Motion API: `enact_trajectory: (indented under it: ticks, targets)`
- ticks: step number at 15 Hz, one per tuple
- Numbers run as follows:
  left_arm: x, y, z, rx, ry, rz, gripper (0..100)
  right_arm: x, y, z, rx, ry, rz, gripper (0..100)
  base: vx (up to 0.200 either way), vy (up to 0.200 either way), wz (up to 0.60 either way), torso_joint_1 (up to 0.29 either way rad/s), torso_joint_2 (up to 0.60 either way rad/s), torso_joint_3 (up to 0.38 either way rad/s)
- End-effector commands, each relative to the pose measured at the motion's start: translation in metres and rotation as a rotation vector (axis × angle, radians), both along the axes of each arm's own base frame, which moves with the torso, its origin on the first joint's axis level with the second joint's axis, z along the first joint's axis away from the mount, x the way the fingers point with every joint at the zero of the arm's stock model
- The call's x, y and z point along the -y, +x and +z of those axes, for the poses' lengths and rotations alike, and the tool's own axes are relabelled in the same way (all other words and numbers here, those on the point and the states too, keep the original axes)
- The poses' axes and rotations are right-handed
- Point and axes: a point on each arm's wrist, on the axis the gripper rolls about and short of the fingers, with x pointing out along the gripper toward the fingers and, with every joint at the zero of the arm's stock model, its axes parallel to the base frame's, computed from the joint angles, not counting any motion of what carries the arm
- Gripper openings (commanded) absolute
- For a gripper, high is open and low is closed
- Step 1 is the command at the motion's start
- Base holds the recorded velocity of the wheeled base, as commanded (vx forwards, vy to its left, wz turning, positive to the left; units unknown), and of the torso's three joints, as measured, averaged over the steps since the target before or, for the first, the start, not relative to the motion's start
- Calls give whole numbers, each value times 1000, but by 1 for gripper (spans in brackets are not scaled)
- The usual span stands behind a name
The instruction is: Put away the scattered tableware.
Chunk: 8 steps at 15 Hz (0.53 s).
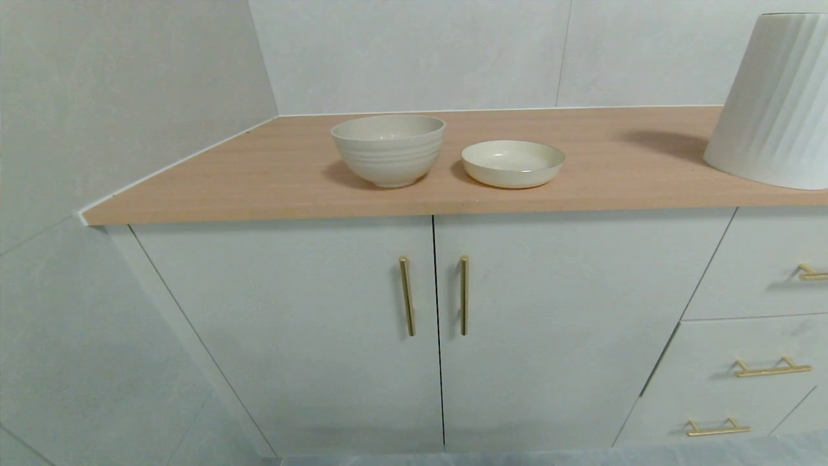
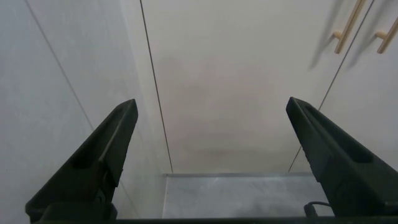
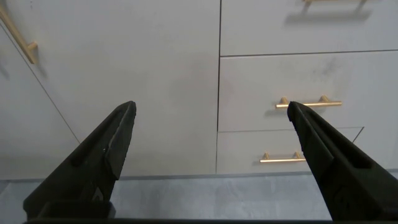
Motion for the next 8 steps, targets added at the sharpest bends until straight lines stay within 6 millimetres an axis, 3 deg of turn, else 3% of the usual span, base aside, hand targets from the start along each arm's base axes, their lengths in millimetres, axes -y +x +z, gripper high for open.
enact_trajectory:
  ticks: [1,7,8]
  targets:
    - [0,0,0,-1,0,0,100,0,0,0,-2,-1,0,100,0,0,0,0,0,0]
    - [0,0,0,0,0,0,100,0,0,0,-2,1,0,100,0,0,0,0,0,0]
    - [0,0,0,0,0,0,100,0,0,0,-2,1,0,100,0,0,600,2,-2,2]
